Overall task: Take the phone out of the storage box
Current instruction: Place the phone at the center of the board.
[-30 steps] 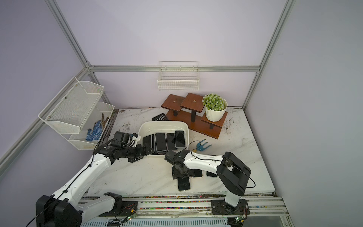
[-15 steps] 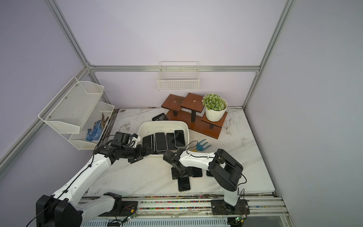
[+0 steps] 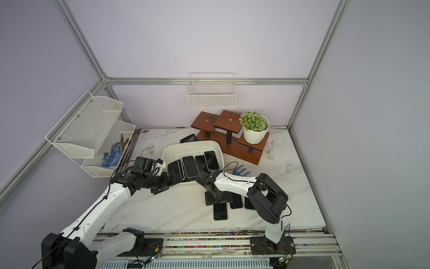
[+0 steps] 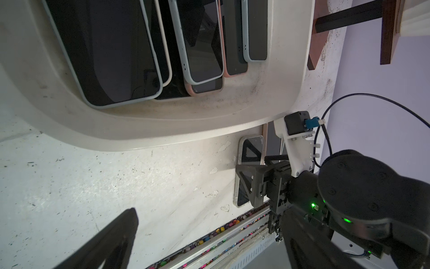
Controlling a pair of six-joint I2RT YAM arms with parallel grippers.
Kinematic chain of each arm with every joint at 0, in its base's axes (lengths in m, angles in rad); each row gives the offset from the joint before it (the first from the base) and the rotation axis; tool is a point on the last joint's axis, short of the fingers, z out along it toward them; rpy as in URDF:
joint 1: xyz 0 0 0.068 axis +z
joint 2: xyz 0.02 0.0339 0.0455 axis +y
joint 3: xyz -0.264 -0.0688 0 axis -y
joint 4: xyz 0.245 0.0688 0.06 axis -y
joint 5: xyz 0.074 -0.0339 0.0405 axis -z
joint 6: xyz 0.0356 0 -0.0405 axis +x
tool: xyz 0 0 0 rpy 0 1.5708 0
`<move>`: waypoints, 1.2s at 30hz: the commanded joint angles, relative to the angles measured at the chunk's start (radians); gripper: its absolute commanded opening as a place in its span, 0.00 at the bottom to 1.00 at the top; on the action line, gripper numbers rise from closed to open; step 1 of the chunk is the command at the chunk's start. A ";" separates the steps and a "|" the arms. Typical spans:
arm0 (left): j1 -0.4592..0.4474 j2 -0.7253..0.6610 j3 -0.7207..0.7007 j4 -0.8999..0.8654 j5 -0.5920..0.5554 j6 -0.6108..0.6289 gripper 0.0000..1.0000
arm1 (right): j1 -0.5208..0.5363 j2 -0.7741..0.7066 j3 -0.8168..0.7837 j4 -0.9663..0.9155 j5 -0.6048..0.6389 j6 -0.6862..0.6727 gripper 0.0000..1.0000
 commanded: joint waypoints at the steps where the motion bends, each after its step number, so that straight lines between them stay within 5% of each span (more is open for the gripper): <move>1: 0.010 -0.021 0.030 0.013 0.001 0.015 1.00 | -0.007 -0.099 0.048 -0.061 0.045 -0.004 0.95; 11: 0.030 -0.006 0.096 0.020 0.007 -0.014 1.00 | -0.022 -0.178 0.317 -0.086 0.037 -0.132 0.97; 25: 0.055 -0.108 0.069 -0.024 -0.018 -0.096 1.00 | -0.080 0.367 0.905 -0.116 -0.209 -0.313 0.97; 36: 0.063 -0.100 0.020 0.120 0.005 -0.196 1.00 | -0.098 0.468 0.919 -0.052 -0.239 -0.279 0.91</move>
